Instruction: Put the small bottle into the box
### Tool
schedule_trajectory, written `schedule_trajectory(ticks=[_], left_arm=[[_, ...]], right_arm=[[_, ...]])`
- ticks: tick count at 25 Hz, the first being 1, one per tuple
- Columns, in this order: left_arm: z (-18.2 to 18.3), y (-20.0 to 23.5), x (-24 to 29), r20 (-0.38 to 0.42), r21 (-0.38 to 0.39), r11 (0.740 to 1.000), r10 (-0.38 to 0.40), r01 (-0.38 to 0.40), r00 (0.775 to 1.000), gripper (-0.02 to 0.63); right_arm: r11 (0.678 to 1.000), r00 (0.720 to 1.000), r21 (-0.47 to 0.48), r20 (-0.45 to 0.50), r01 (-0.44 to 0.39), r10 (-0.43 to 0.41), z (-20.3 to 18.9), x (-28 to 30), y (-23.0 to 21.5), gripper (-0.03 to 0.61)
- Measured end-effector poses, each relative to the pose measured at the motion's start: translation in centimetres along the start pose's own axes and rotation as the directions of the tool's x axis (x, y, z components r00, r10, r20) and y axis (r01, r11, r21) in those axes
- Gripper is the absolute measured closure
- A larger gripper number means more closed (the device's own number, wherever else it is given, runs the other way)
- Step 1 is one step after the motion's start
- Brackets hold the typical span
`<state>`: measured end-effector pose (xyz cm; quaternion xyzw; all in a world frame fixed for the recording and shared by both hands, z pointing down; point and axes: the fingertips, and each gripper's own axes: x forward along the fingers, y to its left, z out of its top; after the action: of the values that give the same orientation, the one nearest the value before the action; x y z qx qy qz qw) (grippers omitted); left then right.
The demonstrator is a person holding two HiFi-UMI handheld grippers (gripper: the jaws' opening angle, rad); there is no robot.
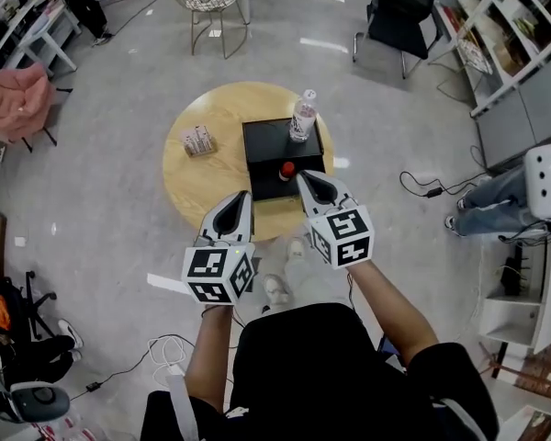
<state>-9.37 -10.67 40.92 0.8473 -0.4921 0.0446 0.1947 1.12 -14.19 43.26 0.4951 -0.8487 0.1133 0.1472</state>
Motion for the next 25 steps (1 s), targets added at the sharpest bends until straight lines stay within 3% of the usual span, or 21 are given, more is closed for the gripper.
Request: schedule_trajectory(ticks=[13,25], left_arm=[[5.0,-4.0,-4.0,0.09,0.087,0.995,-0.053,0.045,0.995,0.603],[7.9,-9.2,-3.8,0.152,0.135,0.99,-0.052,0.032,0.987,0.603]], right_arm=[[1.0,0.994,0.004,0.112,0.017,-0.018,5.3,-6.0,1.8,0.577],[0.999,0.98,-0.023,0.197,-0.026,0.03,9.0,-9.9,-0.3,0.577]])
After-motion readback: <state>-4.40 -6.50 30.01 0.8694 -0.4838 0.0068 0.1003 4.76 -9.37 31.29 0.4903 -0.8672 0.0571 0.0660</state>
